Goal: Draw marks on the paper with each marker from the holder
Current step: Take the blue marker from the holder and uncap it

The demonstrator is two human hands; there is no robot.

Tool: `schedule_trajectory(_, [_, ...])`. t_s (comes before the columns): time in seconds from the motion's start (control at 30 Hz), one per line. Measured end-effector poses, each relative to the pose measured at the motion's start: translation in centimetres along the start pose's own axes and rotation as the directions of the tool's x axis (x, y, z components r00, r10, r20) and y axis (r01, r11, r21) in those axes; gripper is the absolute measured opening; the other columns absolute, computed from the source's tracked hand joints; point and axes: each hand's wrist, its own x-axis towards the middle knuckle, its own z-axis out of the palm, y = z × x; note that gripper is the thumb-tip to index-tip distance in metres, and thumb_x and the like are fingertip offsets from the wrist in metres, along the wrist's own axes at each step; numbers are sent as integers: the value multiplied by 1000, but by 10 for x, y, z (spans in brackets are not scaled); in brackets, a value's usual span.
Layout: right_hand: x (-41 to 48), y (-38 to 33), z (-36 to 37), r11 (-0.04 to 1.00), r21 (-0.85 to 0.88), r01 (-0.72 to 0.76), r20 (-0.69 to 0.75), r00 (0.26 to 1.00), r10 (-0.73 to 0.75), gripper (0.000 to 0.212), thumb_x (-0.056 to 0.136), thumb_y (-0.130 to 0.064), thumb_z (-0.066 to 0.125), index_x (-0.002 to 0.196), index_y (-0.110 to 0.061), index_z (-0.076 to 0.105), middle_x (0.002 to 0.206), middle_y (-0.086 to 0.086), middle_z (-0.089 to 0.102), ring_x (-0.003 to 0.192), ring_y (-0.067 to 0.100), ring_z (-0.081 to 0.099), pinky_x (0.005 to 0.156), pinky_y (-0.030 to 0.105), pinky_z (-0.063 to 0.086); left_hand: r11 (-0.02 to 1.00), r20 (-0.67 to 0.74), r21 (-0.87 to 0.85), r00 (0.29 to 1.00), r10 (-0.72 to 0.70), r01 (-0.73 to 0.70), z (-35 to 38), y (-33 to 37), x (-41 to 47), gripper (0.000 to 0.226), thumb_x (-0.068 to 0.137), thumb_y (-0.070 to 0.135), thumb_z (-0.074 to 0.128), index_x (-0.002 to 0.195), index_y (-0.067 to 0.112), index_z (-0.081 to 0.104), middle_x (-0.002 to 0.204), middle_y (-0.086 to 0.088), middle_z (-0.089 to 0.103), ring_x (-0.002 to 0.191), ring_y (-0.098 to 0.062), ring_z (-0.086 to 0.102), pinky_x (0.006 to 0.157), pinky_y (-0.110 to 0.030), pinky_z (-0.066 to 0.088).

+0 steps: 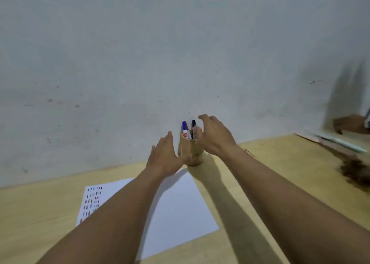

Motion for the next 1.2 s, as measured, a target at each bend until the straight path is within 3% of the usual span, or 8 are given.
schedule_trajectory(0.13, [12, 9, 21, 1000, -16, -24, 25, 999, 24, 42, 100, -37, 47, 134, -13, 58, 131, 12, 56, 121, 31, 53, 97, 45, 47, 998, -55, 59, 998, -25, 28, 19, -4, 14, 95, 73, 70, 63, 150, 20, 38, 144, -6, 54, 129, -28, 52, 99, -39, 45])
schedule_trajectory(0.23, [21, 13, 33, 1000, 14, -18, 6, 1000, 18, 37, 97, -41, 51, 114, -13, 69, 114, 9, 60, 107, 30, 58, 91, 44, 50, 983, -206, 175, 974, 94, -58, 19, 2, 10, 58, 74, 62, 61, 120, 26, 64, 112, 3, 71, 104, -24, 63, 75, -33, 46])
schedule_trajectory(0.3, [24, 13, 38, 1000, 14, -16, -17, 1000, 17, 36, 95, -42, 54, 100, -13, 74, 102, 8, 63, 99, 28, 59, 85, 43, 52, 991, -187, 125, 980, 72, -50, 21, 3, 10, 54, 68, 58, 57, 110, 27, 67, 102, 5, 72, 95, -24, 64, 68, -32, 46])
schedule_trajectory(0.43, [31, 13, 45, 999, 32, -28, -26, 999, 29, 38, 91, -42, 58, 85, -9, 76, 86, 5, 70, 86, 27, 63, 78, 42, 55, 999, -166, -48, 986, 1, -9, 34, 3, 13, 44, 66, 45, 63, 106, 27, 65, 97, 5, 74, 88, -23, 66, 69, -35, 53])
schedule_trajectory(0.53, [36, 12, 46, 997, 48, -62, 7, 998, 62, 33, 89, -39, 60, 86, -10, 77, 87, 4, 72, 85, 27, 65, 80, 40, 54, 988, -177, -154, 983, -41, 14, 41, 4, 15, 48, 70, 50, 70, 110, 24, 65, 97, 4, 73, 88, -23, 66, 74, -38, 56])
schedule_trajectory(0.73, [45, 9, 53, 981, 129, -146, 27, 989, 144, 29, 85, -36, 63, 74, -10, 72, 66, 0, 61, 73, 26, 62, 64, 33, 42, 985, -194, -171, 979, -55, 21, 45, 2, 17, 51, 73, 49, 73, 116, 23, 65, 101, 4, 74, 81, -18, 60, 69, -31, 52])
schedule_trajectory(0.97, [47, 11, 57, 990, 104, -100, -30, 994, 104, 25, 90, -31, 63, 84, -10, 75, 83, 5, 72, 79, 26, 67, 71, 38, 57, 987, -197, -158, 979, -52, 21, 46, 3, 17, 51, 72, 49, 71, 117, 25, 65, 100, 4, 74, 86, -20, 66, 72, -34, 56])
schedule_trajectory(1.2, [41, 7, 30, 981, 191, -16, -244, 968, 63, 23, 91, -31, 63, 88, -10, 71, 90, 1, 66, 81, 20, 61, 66, 34, 50, 982, -180, -182, 981, -76, 42, 42, 9, 12, 45, 71, 47, 70, 110, 27, 66, 96, 8, 73, 87, -19, 67, 73, -38, 56])
